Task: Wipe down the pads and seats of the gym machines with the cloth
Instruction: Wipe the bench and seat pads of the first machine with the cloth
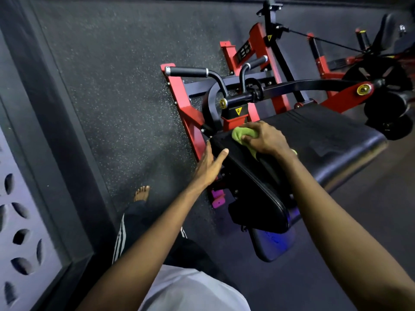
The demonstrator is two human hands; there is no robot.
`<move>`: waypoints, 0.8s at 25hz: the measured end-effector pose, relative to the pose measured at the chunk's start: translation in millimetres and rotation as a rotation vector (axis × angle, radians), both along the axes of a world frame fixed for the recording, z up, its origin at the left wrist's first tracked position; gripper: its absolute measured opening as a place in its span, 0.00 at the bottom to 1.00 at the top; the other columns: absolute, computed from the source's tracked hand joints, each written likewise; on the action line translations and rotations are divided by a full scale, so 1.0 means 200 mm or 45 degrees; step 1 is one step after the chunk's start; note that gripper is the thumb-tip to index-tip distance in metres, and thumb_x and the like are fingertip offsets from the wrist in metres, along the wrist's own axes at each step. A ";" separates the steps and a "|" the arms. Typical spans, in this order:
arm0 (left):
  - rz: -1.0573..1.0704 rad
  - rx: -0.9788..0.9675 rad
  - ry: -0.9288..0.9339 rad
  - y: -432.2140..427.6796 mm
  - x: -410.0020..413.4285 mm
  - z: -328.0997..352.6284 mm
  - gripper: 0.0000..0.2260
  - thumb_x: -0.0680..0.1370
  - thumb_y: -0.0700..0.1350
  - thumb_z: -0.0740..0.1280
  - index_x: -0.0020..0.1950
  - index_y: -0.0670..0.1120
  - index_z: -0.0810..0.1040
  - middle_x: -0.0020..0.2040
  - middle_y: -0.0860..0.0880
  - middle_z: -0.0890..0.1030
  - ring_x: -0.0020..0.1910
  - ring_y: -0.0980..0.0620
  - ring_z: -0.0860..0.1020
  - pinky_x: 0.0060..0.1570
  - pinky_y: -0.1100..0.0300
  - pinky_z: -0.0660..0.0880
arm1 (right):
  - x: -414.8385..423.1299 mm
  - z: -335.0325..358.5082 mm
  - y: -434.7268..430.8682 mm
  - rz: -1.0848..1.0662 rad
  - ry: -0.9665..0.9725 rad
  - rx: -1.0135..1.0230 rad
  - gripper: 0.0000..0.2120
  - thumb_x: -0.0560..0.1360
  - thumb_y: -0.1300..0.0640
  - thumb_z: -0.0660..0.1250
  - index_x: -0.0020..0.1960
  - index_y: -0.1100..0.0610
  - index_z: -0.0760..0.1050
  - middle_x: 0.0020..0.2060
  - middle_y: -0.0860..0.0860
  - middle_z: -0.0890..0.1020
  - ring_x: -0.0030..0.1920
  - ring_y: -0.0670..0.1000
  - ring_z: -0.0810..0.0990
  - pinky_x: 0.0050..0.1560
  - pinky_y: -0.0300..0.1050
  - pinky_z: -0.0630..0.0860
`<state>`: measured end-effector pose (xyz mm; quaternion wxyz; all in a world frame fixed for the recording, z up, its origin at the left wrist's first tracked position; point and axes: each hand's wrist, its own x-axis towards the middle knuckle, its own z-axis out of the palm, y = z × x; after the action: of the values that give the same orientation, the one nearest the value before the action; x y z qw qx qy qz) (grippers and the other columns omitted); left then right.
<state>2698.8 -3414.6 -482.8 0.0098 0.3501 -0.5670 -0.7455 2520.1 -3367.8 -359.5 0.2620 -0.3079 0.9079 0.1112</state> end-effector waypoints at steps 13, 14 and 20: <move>-0.114 -0.067 -0.030 -0.11 -0.01 0.13 0.23 0.83 0.49 0.64 0.76 0.46 0.64 0.66 0.54 0.70 0.65 0.58 0.69 0.63 0.63 0.64 | 0.04 -0.02 -0.06 0.068 -0.201 -0.115 0.22 0.77 0.43 0.70 0.70 0.34 0.73 0.67 0.50 0.79 0.67 0.57 0.77 0.66 0.54 0.73; -0.134 -0.074 -0.046 -0.12 -0.01 0.14 0.23 0.83 0.50 0.64 0.76 0.46 0.63 0.67 0.53 0.71 0.67 0.56 0.69 0.63 0.63 0.64 | 0.04 -0.05 -0.11 0.070 -0.179 -0.126 0.22 0.77 0.44 0.69 0.71 0.36 0.73 0.68 0.50 0.78 0.67 0.57 0.76 0.66 0.54 0.72; -0.319 -0.238 -0.188 -0.18 -0.01 0.14 0.37 0.81 0.59 0.64 0.82 0.44 0.51 0.81 0.46 0.57 0.79 0.50 0.57 0.76 0.56 0.55 | 0.01 -0.03 -0.10 0.105 -0.261 -0.094 0.23 0.77 0.44 0.70 0.71 0.37 0.74 0.68 0.52 0.78 0.67 0.58 0.77 0.64 0.53 0.73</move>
<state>2696.4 -3450.2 -454.6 -0.0923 0.3281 -0.6723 -0.6572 2522.1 -3387.2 -366.0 0.3373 -0.3643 0.8662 0.0563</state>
